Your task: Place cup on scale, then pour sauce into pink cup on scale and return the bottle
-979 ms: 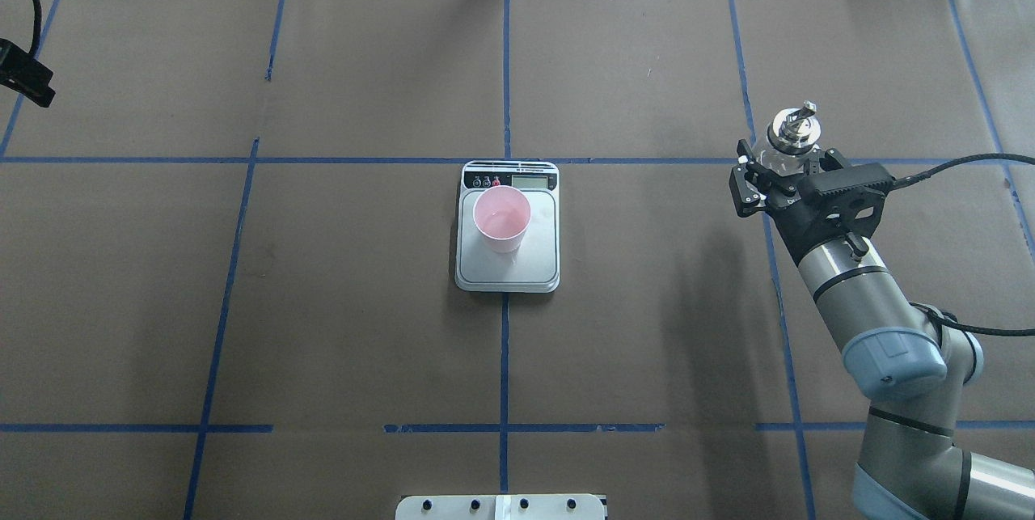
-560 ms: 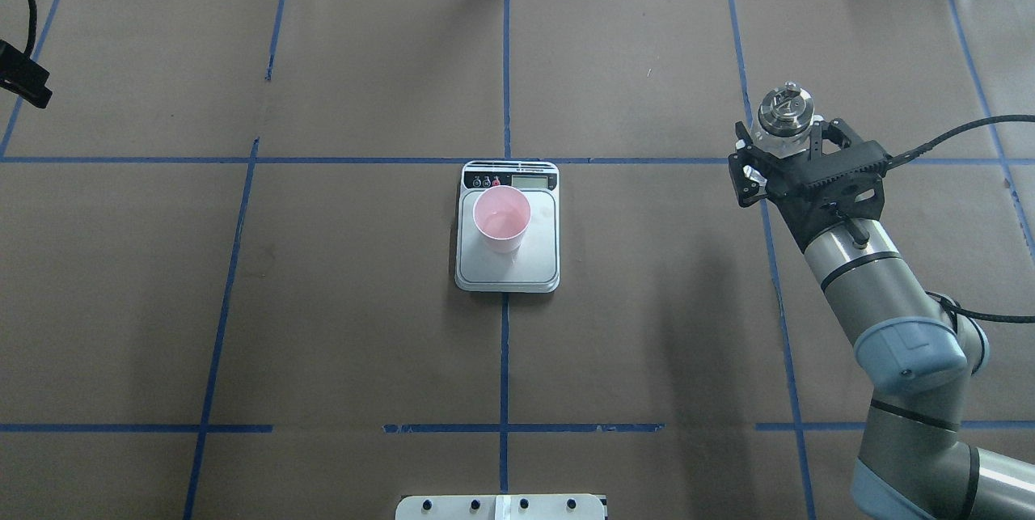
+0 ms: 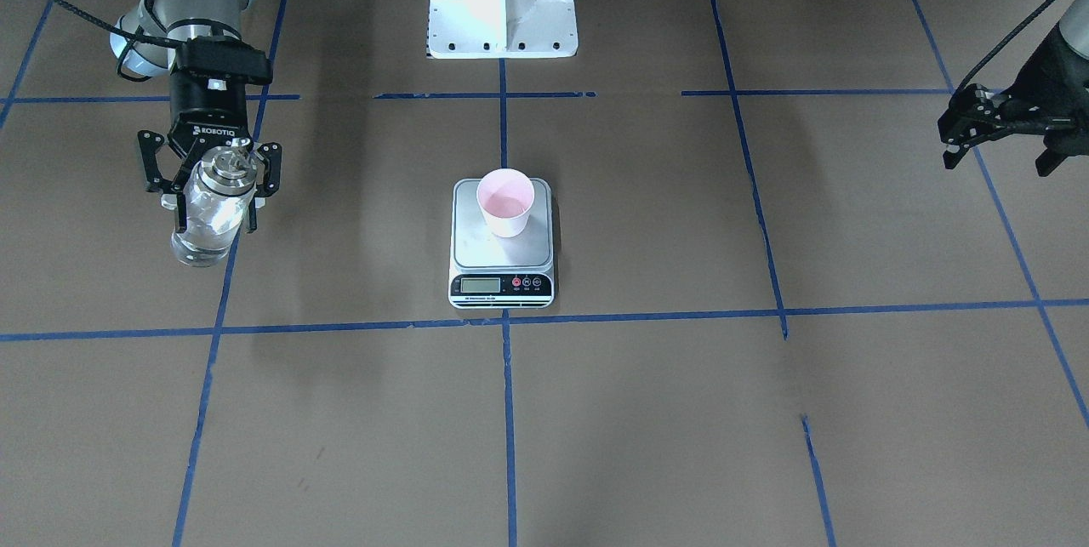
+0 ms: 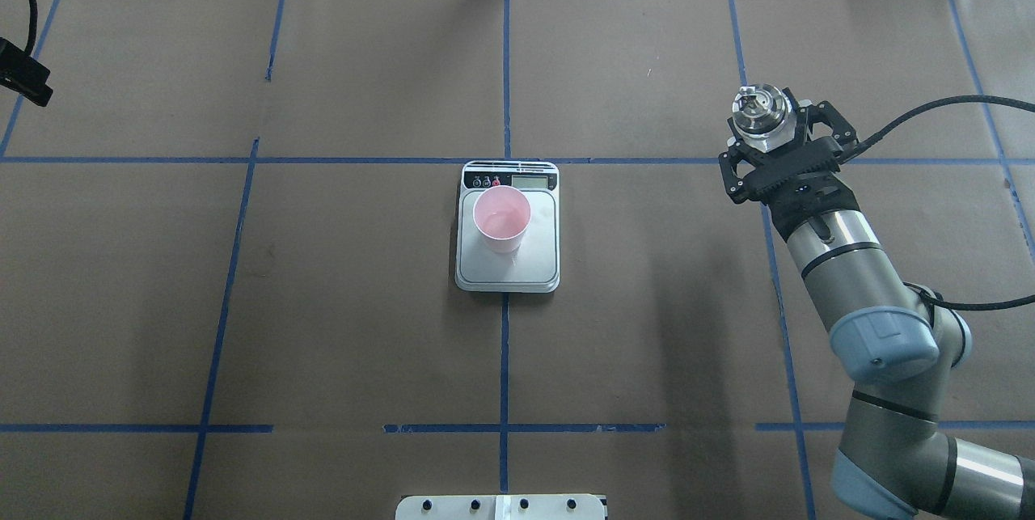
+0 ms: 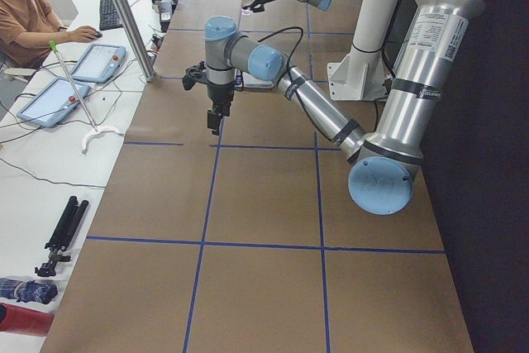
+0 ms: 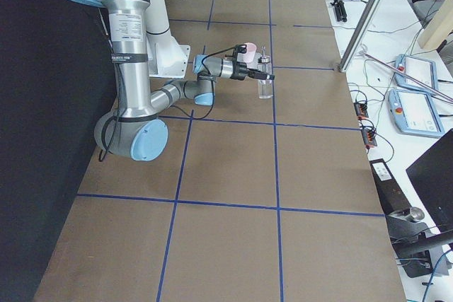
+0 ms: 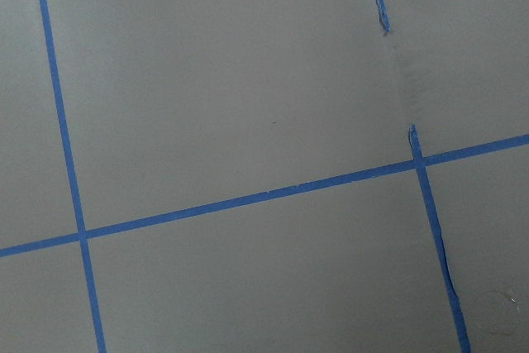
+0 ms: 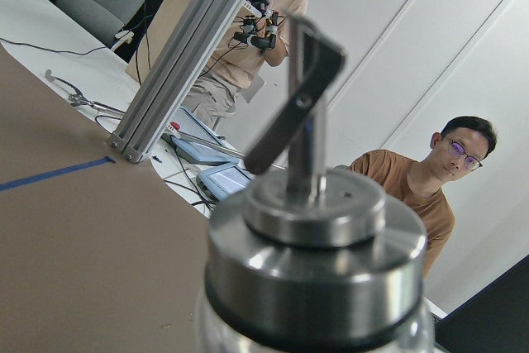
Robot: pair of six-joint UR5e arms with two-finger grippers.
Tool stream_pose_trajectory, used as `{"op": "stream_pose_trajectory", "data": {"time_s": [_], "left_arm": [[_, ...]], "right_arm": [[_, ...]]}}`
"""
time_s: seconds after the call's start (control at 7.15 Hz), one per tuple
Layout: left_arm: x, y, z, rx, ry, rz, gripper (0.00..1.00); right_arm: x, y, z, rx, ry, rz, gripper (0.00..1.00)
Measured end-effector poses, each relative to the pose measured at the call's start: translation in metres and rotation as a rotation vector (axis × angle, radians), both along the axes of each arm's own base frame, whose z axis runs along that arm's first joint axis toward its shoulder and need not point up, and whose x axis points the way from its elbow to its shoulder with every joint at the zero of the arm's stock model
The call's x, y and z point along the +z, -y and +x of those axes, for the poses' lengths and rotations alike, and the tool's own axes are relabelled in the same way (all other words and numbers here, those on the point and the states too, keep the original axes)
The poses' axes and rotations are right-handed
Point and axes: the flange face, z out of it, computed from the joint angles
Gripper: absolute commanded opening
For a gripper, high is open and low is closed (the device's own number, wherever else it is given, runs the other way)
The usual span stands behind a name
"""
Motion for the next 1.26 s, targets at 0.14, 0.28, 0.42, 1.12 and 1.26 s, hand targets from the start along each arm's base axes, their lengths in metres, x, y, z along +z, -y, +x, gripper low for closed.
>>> {"op": "stream_pose_trajectory", "data": {"time_s": [0.14,0.28,0.42,1.12,1.26], "left_arm": [[0.001,0.0,0.0,0.0,0.001,-0.002,1.0],[0.003,-0.001,0.0,0.0,0.002,-0.005,1.0],[0.004,-0.001,0.0,0.0,0.003,-0.007,1.0],[0.007,-0.001,-0.001,-0.002,0.006,-0.012,1.0],[0.007,-0.001,-0.001,-0.002,0.006,-0.013,1.0]], "right_arm": [[-0.018,0.002,-0.016,0.021,-0.023,0.0,0.0],[-0.031,0.002,-0.028,0.037,-0.045,-0.001,0.0],[-0.039,0.002,-0.036,0.044,-0.067,-0.006,0.0],[-0.064,0.002,-0.088,0.129,-0.247,-0.023,0.0],[-0.067,0.0,-0.099,0.149,-0.267,-0.016,0.0]]}}
